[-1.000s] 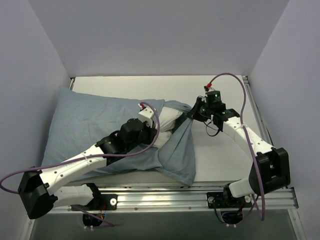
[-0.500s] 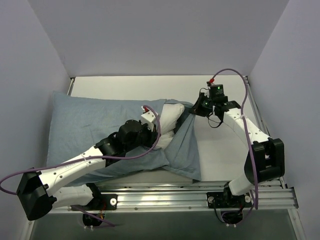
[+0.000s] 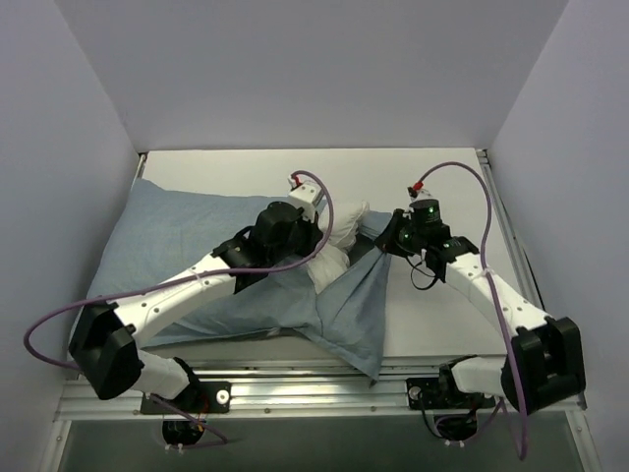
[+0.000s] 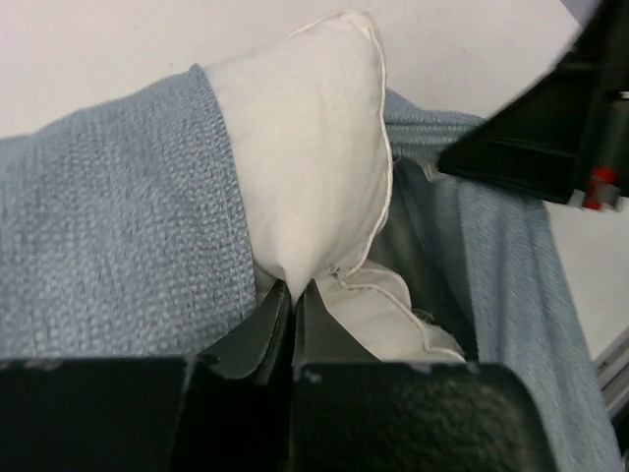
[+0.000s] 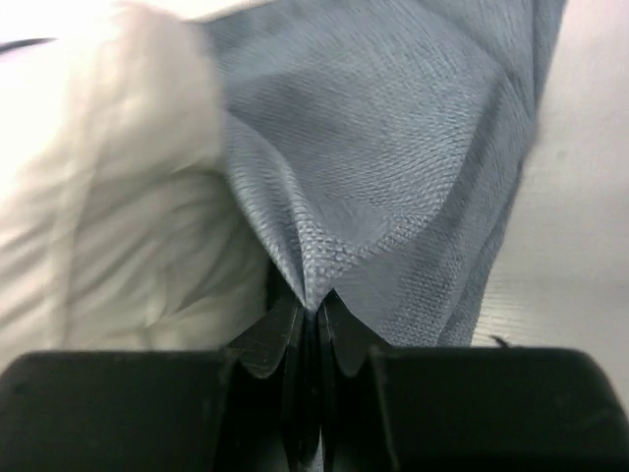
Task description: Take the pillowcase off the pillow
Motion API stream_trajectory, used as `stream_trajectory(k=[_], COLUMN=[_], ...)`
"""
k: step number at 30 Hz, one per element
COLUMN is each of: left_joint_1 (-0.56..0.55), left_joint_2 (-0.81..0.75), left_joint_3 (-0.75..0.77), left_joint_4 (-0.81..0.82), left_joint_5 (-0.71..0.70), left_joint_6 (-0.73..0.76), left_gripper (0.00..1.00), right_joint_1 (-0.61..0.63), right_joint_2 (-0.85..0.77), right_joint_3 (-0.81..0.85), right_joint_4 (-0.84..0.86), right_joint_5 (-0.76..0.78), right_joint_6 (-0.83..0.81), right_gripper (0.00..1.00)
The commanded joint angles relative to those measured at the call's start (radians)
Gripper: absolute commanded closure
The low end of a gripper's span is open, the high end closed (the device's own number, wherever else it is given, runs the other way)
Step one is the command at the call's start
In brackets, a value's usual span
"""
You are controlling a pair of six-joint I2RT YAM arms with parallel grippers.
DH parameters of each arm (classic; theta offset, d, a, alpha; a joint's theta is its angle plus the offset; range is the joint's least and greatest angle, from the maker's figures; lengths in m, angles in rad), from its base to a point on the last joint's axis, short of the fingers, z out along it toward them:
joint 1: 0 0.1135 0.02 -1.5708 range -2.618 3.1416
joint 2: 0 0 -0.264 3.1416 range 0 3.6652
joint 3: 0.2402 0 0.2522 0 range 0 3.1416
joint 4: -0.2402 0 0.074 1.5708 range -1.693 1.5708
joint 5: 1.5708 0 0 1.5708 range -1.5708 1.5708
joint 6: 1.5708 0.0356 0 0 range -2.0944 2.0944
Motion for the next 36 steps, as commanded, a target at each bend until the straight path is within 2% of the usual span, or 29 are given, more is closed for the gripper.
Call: stream_trajectory(k=[1,4,7,10,11,14,18,20,25,31,34,36], left_joint_1=[0.067,0.087,0.09,0.09,0.088,0.088,0.074,0.068,0.065,0.065,0.07,0.076], left_joint_2=[0.11,0.198,0.236,0.22,0.21,0.164,0.146,0.15,0.189,0.224,0.227,0.233], left_joint_3=[0.178,0.275,0.304,0.263,0.22,0.162,0.074,0.067,0.103,0.146,0.162,0.185], left_joint_4=[0.081,0.092,0.093,0.139,0.148,0.162,0.188,0.19,0.174,0.151,0.147,0.13], left_joint_5=[-0.016,0.02,0.079,0.132,0.138,0.138,0.12,0.092,0.052,0.007,-0.026,-0.055], left_joint_6=[0.123,0.19,0.212,0.211,0.206,0.166,0.102,0.085,0.068,0.068,0.07,0.07], left_gripper=[0.98,0.98,0.98,0.98,0.98,0.98,0.98,0.98,0.98,0.98,0.98,0.98], right_joint_1=[0.017,0.035,0.072,0.106,0.112,0.138,0.19,0.259,0.45,0.552,0.566,0.574], right_joint_2=[-0.155,-0.233,-0.292,-0.341,-0.351,-0.373,-0.295,-0.266,-0.178,-0.105,-0.095,-0.129], right_joint_3=[0.014,0.013,-0.016,-0.047,-0.052,-0.034,0.04,0.063,0.114,0.105,0.073,0.028], right_joint_4=[-0.039,-0.052,-0.045,-0.045,-0.045,-0.042,-0.091,-0.097,-0.137,-0.187,-0.203,-0.22], right_joint_5=[0.183,0.13,0.047,0.015,0.01,-0.008,0.097,0.186,0.412,0.578,0.576,0.587], right_joint_6=[-0.045,-0.087,-0.104,-0.124,-0.13,-0.139,-0.078,-0.034,0.077,0.189,0.215,0.232], right_gripper=[0.97,0.96,0.93,0.79,0.72,0.6,0.51,0.47,0.43,0.42,0.47,0.54])
